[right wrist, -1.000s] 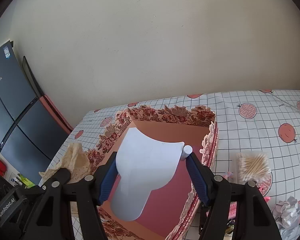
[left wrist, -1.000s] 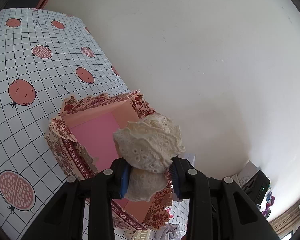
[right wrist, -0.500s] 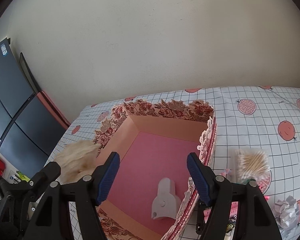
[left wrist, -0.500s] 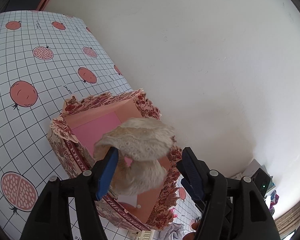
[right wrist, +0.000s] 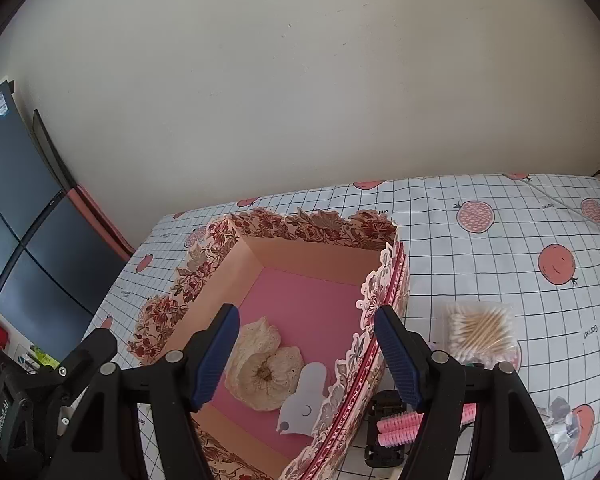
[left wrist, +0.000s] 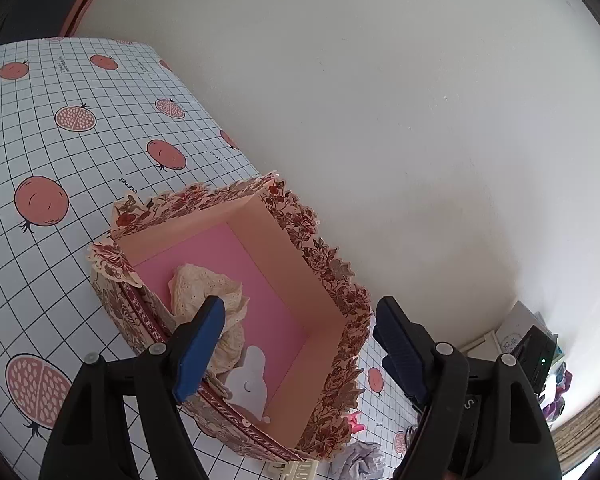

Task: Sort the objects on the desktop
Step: 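Open the right tool dropping the white paper while the left tool releases the lace into the box, then withdraw both tools from the box back toward the remaining table items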

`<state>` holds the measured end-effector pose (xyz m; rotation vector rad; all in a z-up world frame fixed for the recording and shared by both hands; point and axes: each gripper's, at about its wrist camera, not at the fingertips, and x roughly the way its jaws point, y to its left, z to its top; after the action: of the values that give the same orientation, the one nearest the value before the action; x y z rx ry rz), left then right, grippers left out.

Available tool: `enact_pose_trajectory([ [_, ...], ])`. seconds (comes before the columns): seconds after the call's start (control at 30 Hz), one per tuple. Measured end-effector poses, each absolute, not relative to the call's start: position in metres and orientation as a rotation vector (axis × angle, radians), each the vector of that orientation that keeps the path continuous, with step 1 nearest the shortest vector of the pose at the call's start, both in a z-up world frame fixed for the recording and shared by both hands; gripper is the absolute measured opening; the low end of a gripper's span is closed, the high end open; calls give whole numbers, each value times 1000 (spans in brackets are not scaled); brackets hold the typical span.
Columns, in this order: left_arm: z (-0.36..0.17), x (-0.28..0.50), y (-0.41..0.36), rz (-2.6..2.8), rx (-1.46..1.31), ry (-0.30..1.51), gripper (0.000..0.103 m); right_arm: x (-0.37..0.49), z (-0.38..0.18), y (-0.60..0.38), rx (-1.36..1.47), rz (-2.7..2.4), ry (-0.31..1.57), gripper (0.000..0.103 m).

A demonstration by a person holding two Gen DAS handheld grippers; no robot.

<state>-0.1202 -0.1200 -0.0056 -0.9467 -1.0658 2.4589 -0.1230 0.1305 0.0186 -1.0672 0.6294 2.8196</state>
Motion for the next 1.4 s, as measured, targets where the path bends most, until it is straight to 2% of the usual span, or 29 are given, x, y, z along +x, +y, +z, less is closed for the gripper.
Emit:
enact_pose_trajectory([
  [0.33,9,-115,-98,2527,-917,-925,92,-112,31,148,-1065,2812,617,79],
  [0.6,17,-110,-75,2557,-899,-810,98,-96,43,177,-1019,2793,611,98],
  [0.73,21,-106,-65,2587,-888,-758,100,-88,49,195,-984,2764,626,102],
  [1.4,21,-90,-4,2644,-926,-487,101,-30,63,278,-977,2691,445,103],
])
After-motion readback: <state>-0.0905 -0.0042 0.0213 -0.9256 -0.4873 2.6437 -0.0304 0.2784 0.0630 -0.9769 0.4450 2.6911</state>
